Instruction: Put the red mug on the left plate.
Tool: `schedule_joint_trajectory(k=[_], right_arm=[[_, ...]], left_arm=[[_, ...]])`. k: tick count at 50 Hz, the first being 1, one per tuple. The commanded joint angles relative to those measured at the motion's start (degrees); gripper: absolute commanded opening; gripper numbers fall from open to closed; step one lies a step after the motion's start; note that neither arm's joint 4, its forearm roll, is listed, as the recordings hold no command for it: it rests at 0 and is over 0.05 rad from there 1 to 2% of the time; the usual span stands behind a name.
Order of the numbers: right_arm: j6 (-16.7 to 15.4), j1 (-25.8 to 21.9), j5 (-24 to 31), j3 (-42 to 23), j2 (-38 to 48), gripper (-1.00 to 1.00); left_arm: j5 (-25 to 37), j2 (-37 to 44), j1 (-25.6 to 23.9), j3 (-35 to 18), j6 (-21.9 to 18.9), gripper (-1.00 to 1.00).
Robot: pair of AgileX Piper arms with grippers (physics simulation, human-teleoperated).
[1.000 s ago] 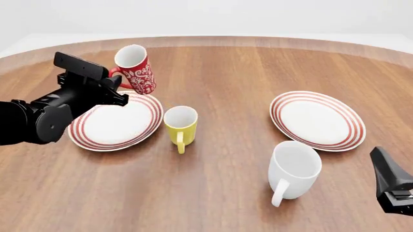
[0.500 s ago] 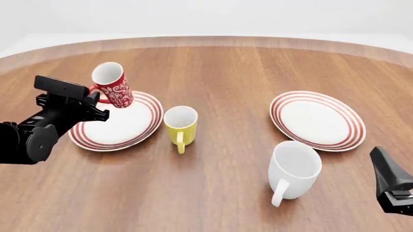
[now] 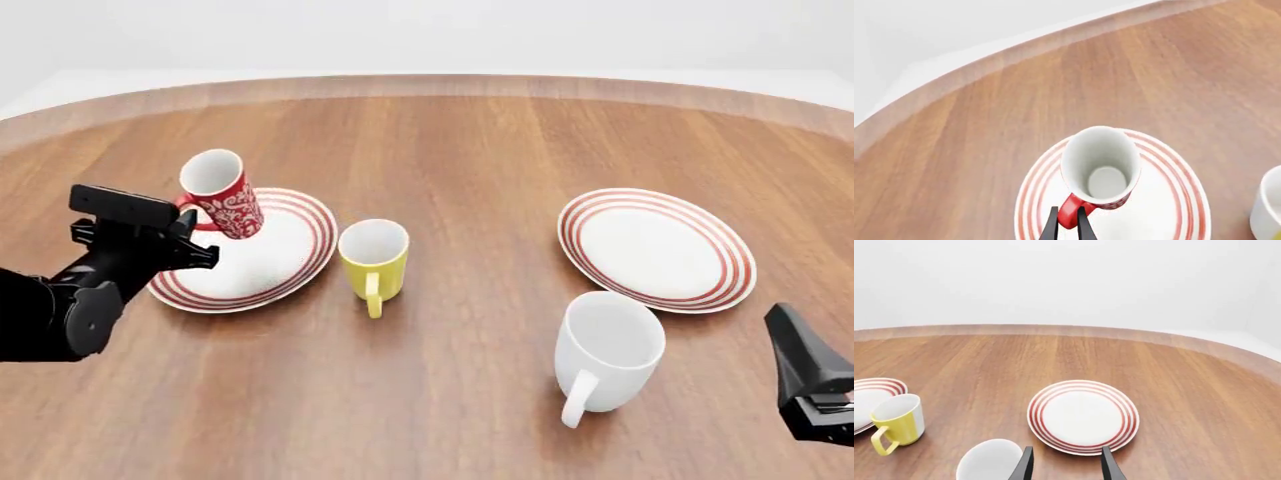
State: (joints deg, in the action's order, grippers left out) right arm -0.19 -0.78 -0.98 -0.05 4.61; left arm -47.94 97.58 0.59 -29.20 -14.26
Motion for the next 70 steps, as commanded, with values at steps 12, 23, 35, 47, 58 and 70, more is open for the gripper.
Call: schedule_joint_trajectory(k=[12, 23, 35, 47, 58, 70], right_arm=[[0.02, 0.0, -0.05, 0.0, 0.09, 1.0], [0.01, -0.01, 0.0, 0.0, 0.0, 1.0], [0.01, 0.01, 0.02, 0.0, -0.03, 1.0], [-0.02, -0.01, 0.01, 0.0, -0.02, 1.0], [0.0, 0.01, 0.03, 0.0, -0.06, 1.0], [0.0, -0.03, -0.02, 0.0, 0.03, 1.0]], left_arm=[[-2.6, 6.75, -0.34, -3.82, -1.28, -1.0], [-3.65, 9.4, -0.07, -4.42, -1.13, -1.0], [-3.97, 11.08, -0.22, -4.96, -1.42, -1.0], [-4.57, 11.89, 0.1, -4.89, -1.53, -1.0], [-4.5, 12.77, 0.81, -5.22, -1.74, -1.0], [-3.55, 12.98, 0.89, -5.92, -1.34, 1.0]])
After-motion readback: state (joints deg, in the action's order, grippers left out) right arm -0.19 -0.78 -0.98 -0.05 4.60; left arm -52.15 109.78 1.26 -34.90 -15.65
